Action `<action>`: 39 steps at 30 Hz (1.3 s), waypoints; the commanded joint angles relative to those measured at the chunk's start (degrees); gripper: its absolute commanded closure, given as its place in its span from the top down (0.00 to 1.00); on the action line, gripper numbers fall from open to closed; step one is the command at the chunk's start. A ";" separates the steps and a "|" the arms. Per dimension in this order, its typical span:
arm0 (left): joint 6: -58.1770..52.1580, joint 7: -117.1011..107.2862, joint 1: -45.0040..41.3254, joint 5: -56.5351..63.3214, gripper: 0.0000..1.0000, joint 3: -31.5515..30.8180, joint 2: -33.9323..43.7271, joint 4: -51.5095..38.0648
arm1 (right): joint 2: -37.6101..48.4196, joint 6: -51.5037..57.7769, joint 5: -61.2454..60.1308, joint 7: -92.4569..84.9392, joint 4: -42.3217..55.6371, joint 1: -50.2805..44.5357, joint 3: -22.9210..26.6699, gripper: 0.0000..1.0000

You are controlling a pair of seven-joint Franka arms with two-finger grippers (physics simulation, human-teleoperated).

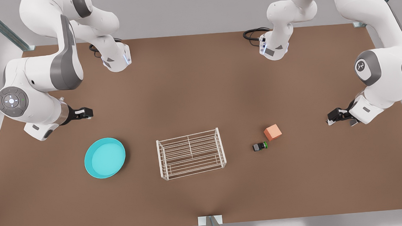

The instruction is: Place the plate on the shelf with right arm and place the red button switch in the plate with left arm

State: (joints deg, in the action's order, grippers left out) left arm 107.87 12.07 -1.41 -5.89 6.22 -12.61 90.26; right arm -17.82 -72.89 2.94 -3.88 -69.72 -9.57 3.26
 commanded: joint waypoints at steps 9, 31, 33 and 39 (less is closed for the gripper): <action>8.58 48.21 2.20 -4.22 1.00 -0.42 -3.30 -0.09 | -9.34 -19.74 -6.37 -3.77 -9.12 1.75 0.60 1.00; 2.08 -2.93 -8.35 26.02 1.00 1.51 2.41 16.61 | -23.31 -44.35 -22.28 -48.68 -21.77 11.33 8.69 1.00; 3.39 -2.75 -7.12 25.93 1.00 1.51 1.53 17.05 | -24.90 -47.17 -20.52 -46.05 -21.77 9.84 8.69 1.00; 11.92 1.55 -4.39 26.02 1.00 1.51 -1.54 20.39 | -25.69 -48.40 -24.73 -43.85 -22.65 11.24 8.86 0.99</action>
State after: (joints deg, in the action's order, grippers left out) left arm 114.22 18.46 -5.98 19.96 7.71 -14.00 109.85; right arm -43.37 -119.04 -18.86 -34.72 -92.09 1.27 12.13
